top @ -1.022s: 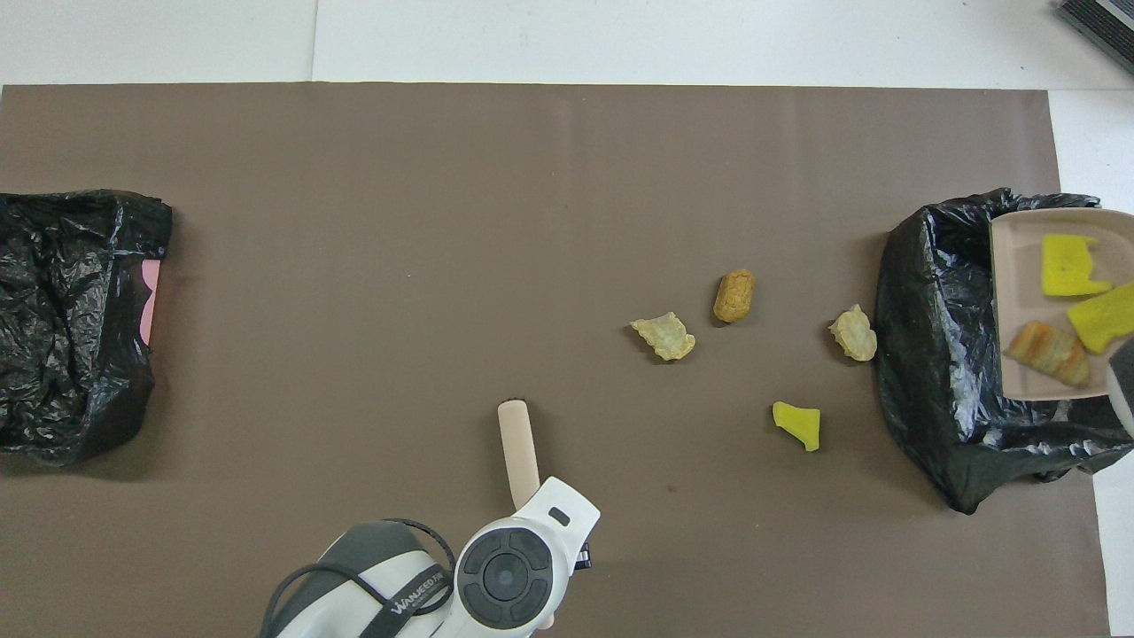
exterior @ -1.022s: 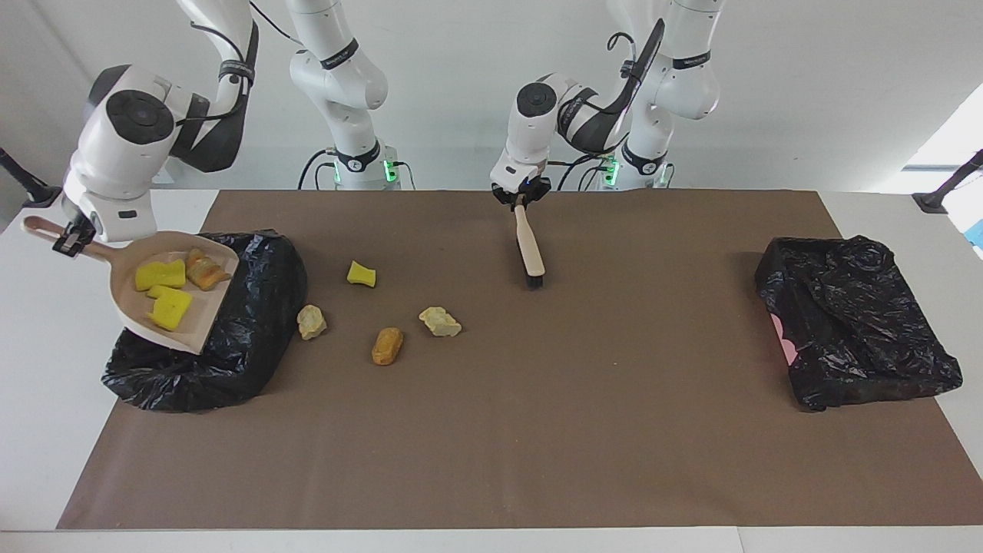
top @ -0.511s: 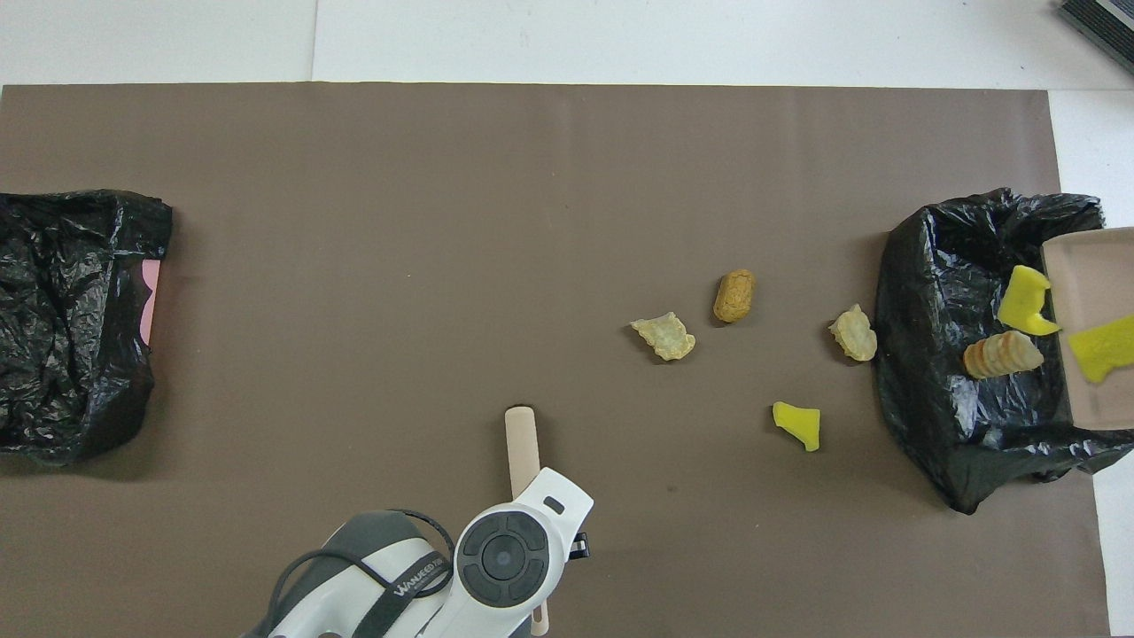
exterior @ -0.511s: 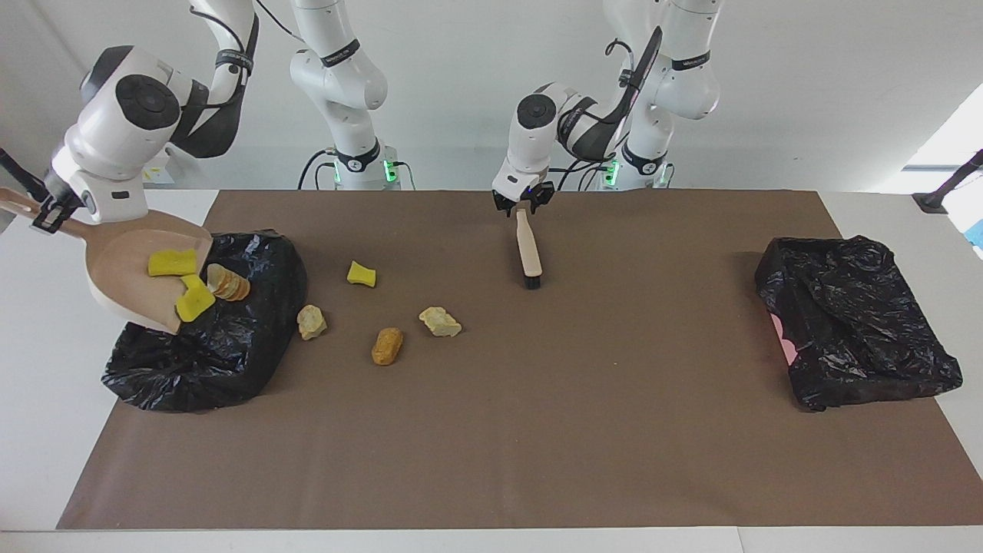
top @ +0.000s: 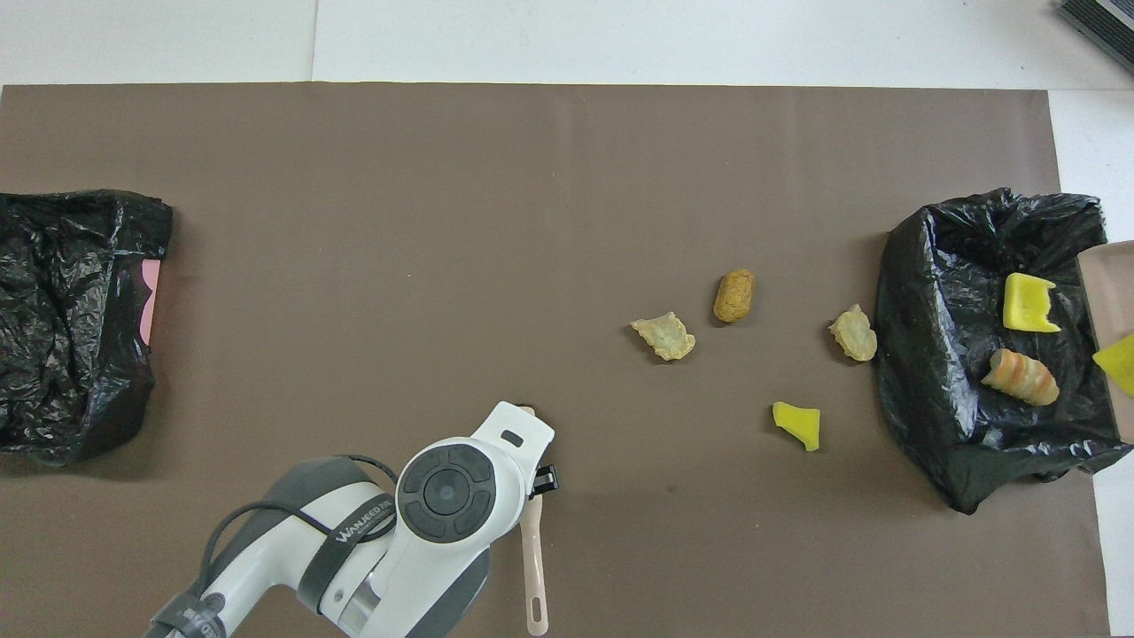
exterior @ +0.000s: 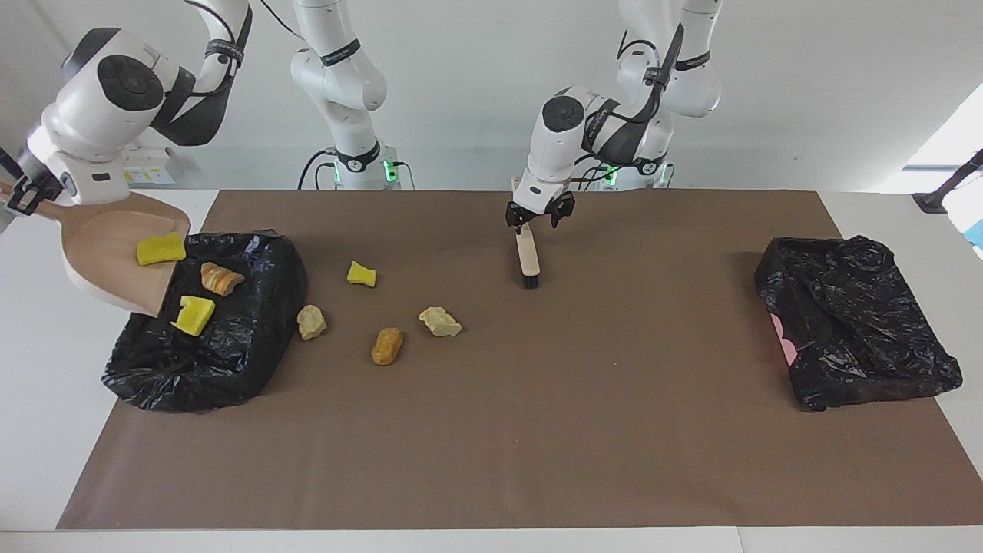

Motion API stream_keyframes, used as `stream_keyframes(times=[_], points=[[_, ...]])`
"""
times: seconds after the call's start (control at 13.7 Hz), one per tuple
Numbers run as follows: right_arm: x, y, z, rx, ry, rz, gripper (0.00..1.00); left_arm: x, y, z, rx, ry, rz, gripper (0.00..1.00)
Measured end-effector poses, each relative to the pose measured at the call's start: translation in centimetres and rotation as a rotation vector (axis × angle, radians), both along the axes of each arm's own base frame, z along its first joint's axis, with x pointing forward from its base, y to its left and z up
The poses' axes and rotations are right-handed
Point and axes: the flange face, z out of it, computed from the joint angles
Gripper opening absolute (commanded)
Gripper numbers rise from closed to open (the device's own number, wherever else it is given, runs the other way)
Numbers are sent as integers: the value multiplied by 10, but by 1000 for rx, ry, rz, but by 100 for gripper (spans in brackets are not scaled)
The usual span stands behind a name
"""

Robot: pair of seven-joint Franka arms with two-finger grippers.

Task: Sweep and dump trash in bin
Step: 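Tilt the dustpan into the bag while the left gripper sets down the brush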

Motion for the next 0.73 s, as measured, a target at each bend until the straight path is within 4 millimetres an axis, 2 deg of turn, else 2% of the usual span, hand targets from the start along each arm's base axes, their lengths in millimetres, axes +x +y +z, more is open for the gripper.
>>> stream_keyframes(times=[0.29, 0.58, 0.73], points=[[3, 2, 19, -62, -3, 28, 0, 51, 44, 18, 18, -70, 17, 100], [11, 38, 27, -126, -4, 65, 0, 94, 103, 45, 20, -64, -12, 100], [6, 44, 41, -190, -17, 65, 0, 107, 136, 67, 20, -65, -34, 100]])
